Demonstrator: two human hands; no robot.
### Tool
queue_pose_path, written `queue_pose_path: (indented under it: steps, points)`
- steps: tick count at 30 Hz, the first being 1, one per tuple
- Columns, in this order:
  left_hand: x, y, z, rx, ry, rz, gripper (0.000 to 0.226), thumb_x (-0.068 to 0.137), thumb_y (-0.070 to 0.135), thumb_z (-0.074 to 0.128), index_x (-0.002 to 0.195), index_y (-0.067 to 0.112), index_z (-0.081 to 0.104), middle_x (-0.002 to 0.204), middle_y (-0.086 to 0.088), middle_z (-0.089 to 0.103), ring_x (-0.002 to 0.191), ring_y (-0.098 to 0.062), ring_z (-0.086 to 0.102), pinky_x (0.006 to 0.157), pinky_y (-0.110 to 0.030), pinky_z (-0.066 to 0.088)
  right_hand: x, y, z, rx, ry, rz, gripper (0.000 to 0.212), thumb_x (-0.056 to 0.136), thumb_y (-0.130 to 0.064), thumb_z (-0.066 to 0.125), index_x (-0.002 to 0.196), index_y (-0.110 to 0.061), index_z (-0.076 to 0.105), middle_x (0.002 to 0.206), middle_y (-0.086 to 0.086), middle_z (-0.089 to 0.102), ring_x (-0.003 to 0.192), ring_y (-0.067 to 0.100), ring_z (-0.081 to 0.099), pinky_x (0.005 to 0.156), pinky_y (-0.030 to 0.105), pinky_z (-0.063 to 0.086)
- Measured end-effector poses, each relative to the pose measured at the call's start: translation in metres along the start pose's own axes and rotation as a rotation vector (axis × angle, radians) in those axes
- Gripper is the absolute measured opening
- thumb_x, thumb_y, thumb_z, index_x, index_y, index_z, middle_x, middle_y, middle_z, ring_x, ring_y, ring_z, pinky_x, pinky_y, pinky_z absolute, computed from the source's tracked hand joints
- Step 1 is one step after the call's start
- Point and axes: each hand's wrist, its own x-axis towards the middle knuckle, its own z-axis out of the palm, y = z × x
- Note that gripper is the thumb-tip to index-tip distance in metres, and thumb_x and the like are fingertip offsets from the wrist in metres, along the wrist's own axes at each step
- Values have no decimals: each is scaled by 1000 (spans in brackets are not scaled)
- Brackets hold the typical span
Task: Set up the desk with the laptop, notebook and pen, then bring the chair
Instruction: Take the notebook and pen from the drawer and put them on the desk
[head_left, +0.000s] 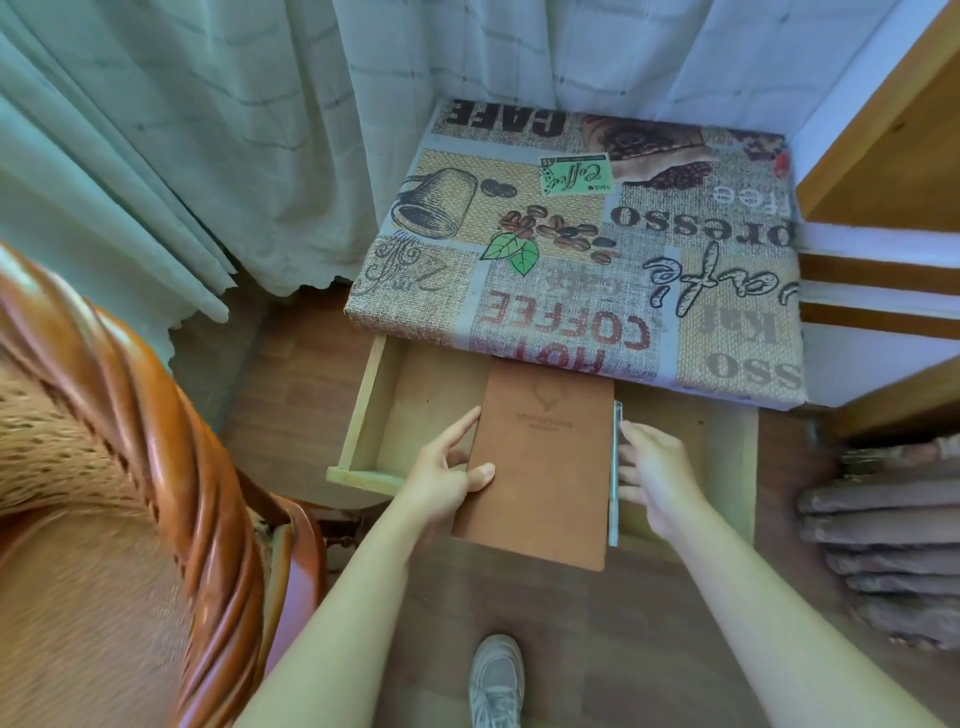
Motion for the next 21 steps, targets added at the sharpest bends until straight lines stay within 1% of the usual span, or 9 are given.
queue_pose_path:
  steps: [3, 5, 7, 9, 11, 13, 16, 19, 21]
  points:
    - [-19, 2, 3, 21, 1, 15, 67, 85, 4, 65, 129, 52, 47, 115, -11, 59, 97, -20, 66, 91, -37, 53, -17, -1, -9, -32, -52, -24, 17, 91, -19, 58, 104, -9, 63, 96, 12, 70, 75, 26, 67, 54, 31, 54]
    - [-30, 5, 3, 7, -16, 31, 68, 82, 6, 68, 123, 57, 50, 119, -15, 58, 100, -25, 67, 93, -43, 52, -29, -5, -14, -53, -77, -56, 17, 87, -13, 63, 103, -9, 64, 95, 12, 70, 75, 24, 66, 56, 33, 57]
    - [-41, 13, 5, 15, -18, 48, 69, 81, 6, 70, 125, 54, 50, 115, -13, 57, 99, -25, 66, 93, -45, 52, -40, -13, -18, -68, -82, -78, 18, 86, -9, 64, 104, -9, 64, 95, 12, 71, 76, 23, 66, 63, 38, 58]
    - [-50, 23, 7, 12, -11, 74, 69, 82, 2, 69, 132, 46, 48, 102, -7, 58, 92, -20, 66, 90, -39, 54, -49, -25, -20, -83, -93, -107, 18, 86, -9, 63, 104, -9, 64, 92, 12, 71, 75, 24, 66, 70, 44, 57]
    - [-56, 37, 9, 36, -2, 120, 69, 81, 2, 70, 134, 41, 48, 93, -3, 56, 87, -15, 63, 78, -27, 54, -54, -38, -22, -91, -95, -139, 16, 86, -9, 63, 101, -10, 65, 88, 11, 70, 74, 24, 65, 71, 46, 56]
    - [-56, 51, 9, 53, 12, 155, 69, 80, 1, 71, 133, 40, 48, 91, 0, 56, 89, -10, 61, 71, -20, 51, -54, -51, -22, -91, -86, -166, 14, 86, -9, 64, 100, -11, 66, 86, 9, 70, 72, 23, 65, 68, 45, 57]
    - [-44, 76, 5, 62, 15, 191, 71, 78, 1, 73, 134, 36, 48, 92, -1, 57, 79, -3, 60, 65, -8, 47, -44, -73, -17, -79, -78, -197, 16, 86, -10, 64, 102, -9, 66, 83, 6, 69, 71, 22, 63, 61, 37, 55]
    - [-18, 101, 0, 106, 6, 210, 74, 76, 5, 76, 138, 33, 45, 99, -3, 56, 78, -5, 58, 61, -4, 44, -24, -94, -9, -52, -62, -228, 15, 86, -9, 64, 101, -8, 66, 81, 2, 68, 70, 21, 63, 57, 32, 53]
    - [6, 118, 0, 162, -12, 235, 76, 76, 6, 76, 140, 29, 42, 95, 3, 57, 76, -3, 58, 62, -5, 45, -2, -106, -3, -35, -7, -242, 20, 85, -10, 65, 105, -7, 66, 84, 2, 69, 73, 22, 64, 64, 37, 55]
